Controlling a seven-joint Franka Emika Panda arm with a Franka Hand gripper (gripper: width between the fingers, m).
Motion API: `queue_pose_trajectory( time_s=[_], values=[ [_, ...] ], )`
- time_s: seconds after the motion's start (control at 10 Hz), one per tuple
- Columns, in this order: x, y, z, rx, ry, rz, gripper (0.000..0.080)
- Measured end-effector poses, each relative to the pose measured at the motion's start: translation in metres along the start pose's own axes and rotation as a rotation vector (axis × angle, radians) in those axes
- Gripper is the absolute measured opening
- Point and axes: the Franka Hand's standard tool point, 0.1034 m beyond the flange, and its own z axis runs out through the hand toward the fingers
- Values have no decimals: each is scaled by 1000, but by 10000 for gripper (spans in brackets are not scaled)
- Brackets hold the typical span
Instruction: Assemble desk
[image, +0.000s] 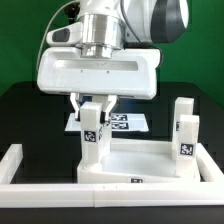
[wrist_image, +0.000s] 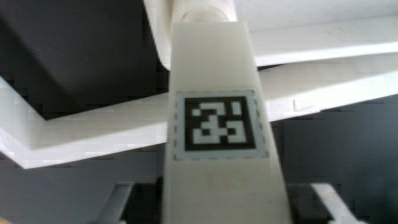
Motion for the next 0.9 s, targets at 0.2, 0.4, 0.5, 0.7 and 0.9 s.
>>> queue_pose_trajectory(
  time_s=[0.2,0.4,0.5,0.7,0.9],
  values=[
    [-4,3,2,-6,2,0,288],
    [-3,9,2,-10,1,9,288],
    [-3,9,3,-10,1,8,288],
    [-3,9,3,-10,1,8,288],
    [-3,9,3,-11,0,8,588]
  ],
)
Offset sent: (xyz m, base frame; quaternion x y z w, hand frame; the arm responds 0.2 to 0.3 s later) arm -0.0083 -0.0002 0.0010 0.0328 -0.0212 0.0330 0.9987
